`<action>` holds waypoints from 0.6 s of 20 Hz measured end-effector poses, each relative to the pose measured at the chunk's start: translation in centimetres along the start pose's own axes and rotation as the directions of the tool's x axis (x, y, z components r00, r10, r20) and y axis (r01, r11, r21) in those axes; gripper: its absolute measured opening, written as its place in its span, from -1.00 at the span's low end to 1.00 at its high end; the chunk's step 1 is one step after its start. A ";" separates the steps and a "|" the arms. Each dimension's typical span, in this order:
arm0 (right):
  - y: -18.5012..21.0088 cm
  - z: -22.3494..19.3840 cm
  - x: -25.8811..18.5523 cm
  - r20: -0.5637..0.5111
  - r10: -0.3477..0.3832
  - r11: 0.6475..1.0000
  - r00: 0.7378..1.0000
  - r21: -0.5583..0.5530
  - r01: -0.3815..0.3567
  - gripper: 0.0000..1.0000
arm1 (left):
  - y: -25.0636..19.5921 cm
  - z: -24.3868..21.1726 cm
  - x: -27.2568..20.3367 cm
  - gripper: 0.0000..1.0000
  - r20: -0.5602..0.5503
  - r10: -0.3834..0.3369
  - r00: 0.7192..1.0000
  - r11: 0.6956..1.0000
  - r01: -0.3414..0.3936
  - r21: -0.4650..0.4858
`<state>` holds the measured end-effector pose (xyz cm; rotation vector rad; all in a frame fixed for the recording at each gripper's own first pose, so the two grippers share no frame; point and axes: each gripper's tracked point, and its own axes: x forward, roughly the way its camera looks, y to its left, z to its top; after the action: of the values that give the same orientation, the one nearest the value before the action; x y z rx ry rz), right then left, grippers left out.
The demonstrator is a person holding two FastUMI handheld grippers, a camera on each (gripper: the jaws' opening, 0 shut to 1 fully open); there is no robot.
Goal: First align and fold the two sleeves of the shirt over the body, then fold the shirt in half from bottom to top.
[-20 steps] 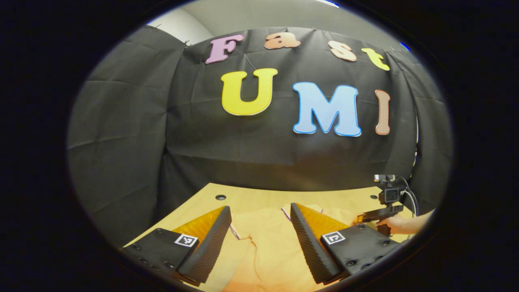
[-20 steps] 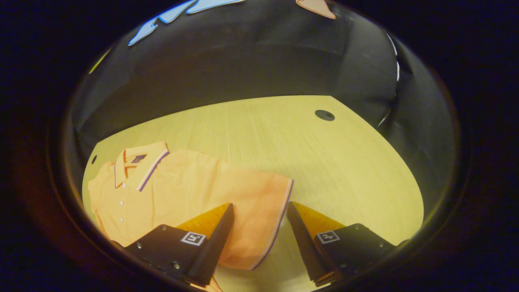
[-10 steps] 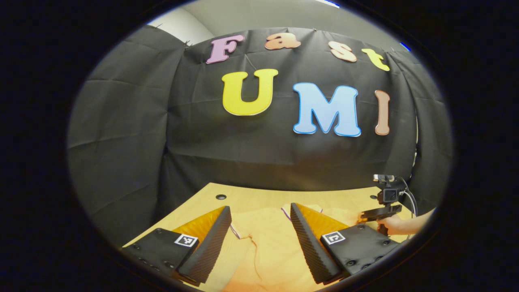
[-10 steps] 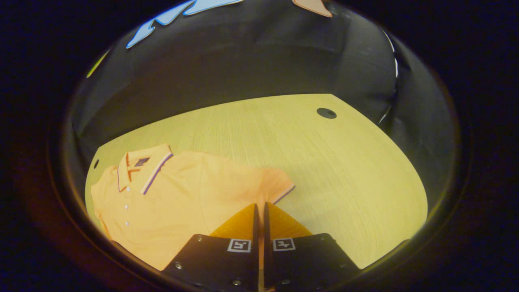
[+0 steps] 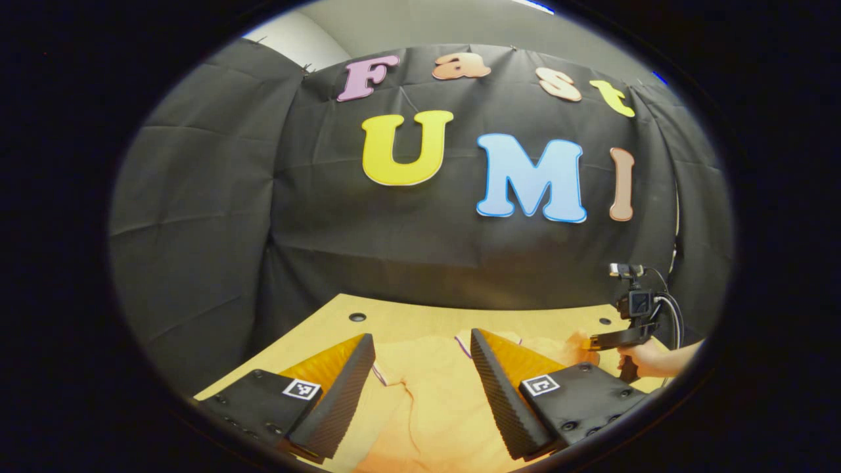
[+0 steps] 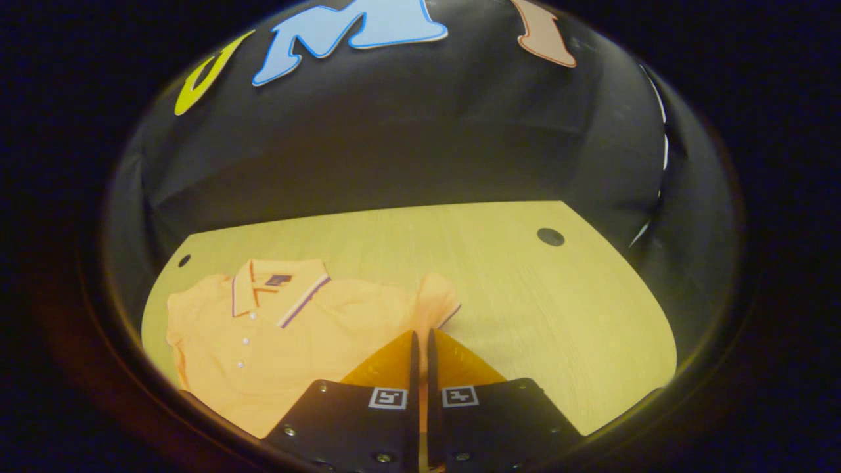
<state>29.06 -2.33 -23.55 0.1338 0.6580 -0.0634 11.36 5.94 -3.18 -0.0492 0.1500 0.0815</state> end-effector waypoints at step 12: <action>7.2 -0.8 -0.8 -0.030 0.126 0.984 0.992 -0.121 -0.128 -0.90 | 3.0 0.0 -0.3 0.92 0.022 0.056 0.998 0.998 -0.056 -0.009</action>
<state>28.66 4.89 -22.98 0.0577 0.6722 0.1014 10.86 8.96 -3.24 -0.0526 0.1284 0.1385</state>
